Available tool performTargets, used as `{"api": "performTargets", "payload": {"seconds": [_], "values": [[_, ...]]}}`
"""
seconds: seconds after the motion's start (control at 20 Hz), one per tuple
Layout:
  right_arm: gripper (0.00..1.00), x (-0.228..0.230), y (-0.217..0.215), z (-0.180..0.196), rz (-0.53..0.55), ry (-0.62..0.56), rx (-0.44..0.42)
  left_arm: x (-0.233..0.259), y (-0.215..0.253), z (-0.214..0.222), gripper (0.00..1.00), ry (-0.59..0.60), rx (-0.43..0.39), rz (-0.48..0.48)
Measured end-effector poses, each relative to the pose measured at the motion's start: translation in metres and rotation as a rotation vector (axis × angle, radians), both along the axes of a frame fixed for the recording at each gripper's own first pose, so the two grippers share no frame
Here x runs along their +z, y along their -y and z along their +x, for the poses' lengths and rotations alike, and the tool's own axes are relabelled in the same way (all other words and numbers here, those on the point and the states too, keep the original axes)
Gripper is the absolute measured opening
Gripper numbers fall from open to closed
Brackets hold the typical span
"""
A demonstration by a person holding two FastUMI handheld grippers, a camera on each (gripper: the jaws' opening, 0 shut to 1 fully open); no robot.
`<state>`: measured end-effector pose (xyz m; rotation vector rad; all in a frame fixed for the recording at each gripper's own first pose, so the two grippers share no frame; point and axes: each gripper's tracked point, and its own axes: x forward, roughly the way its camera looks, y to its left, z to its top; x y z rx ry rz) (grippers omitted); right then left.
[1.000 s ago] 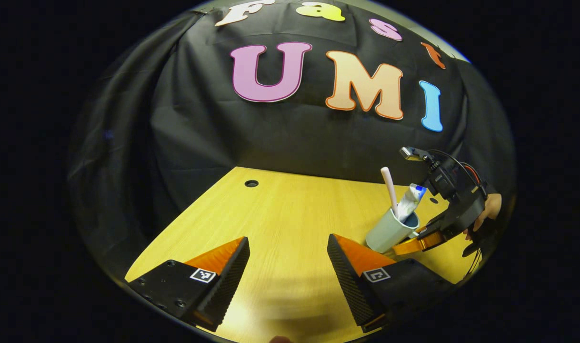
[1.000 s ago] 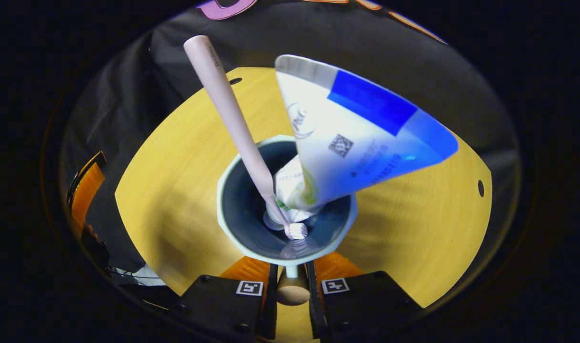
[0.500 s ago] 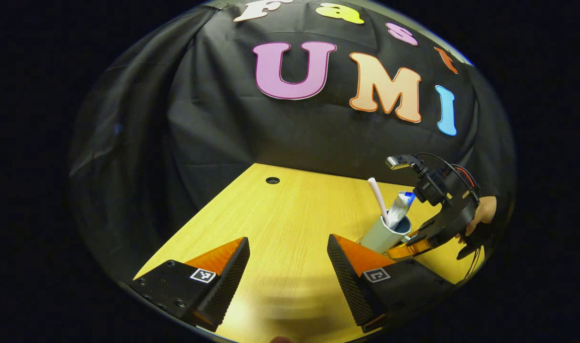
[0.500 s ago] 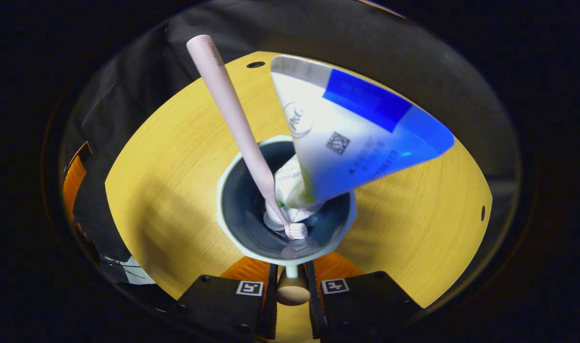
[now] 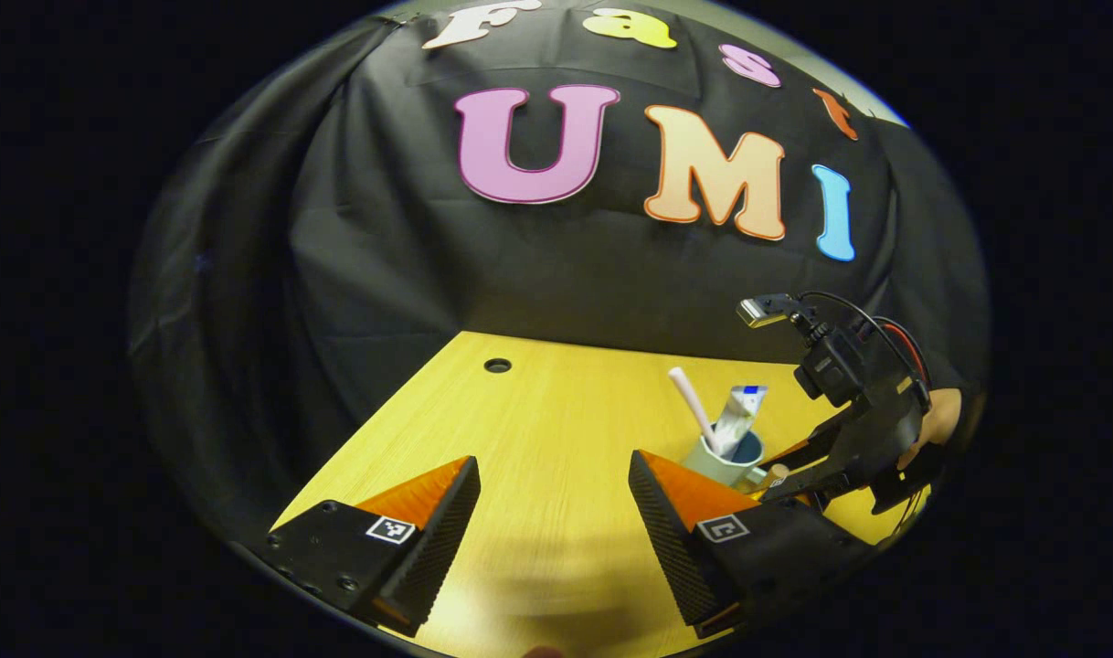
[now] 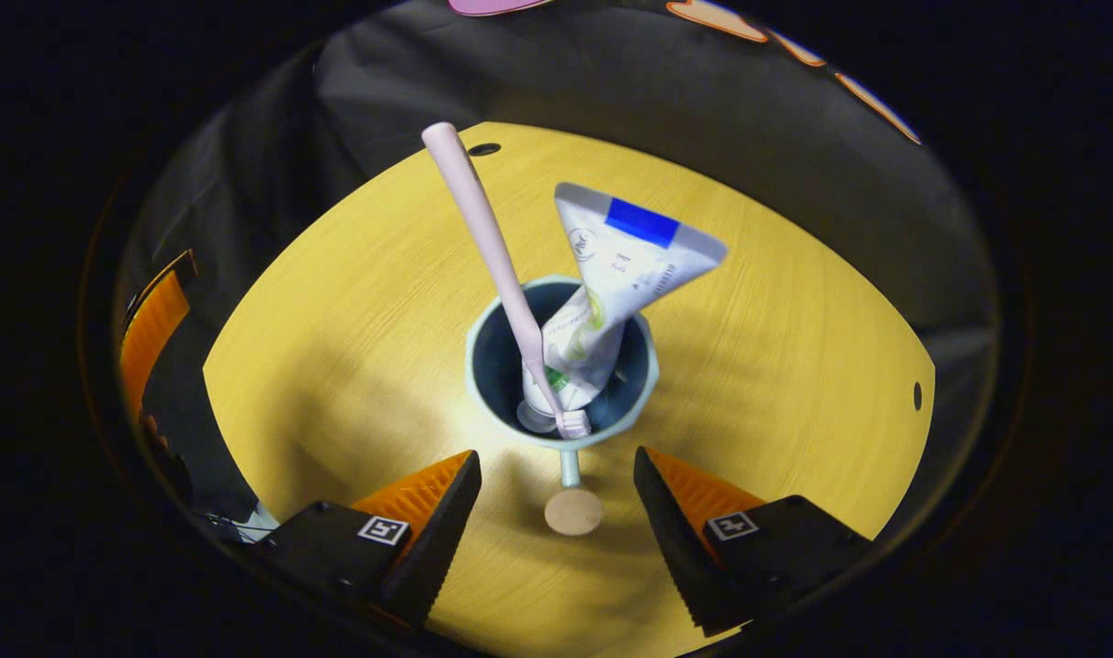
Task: Put the toothbrush and toothpaste on the desktop into the cup, then pick up the cup and place it on the coaster on the desktop.
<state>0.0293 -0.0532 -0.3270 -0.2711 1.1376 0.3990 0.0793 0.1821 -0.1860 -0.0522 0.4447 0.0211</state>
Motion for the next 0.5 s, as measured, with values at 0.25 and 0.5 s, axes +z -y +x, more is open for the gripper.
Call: {"api": "performTargets", "payload": {"seconds": [0.25, 0.5], "values": [[1.00, 0.048, 0.024, -0.004, 0.132, 0.207, -0.068, 0.016, 0.048, 0.017, 0.95, 0.025, -0.073, -0.011], [0.99, 0.124, 0.077, -0.006, 0.249, 0.500, -0.139, 0.037, 0.096, 0.027, 0.95, 0.065, -0.051, -0.039]]}}
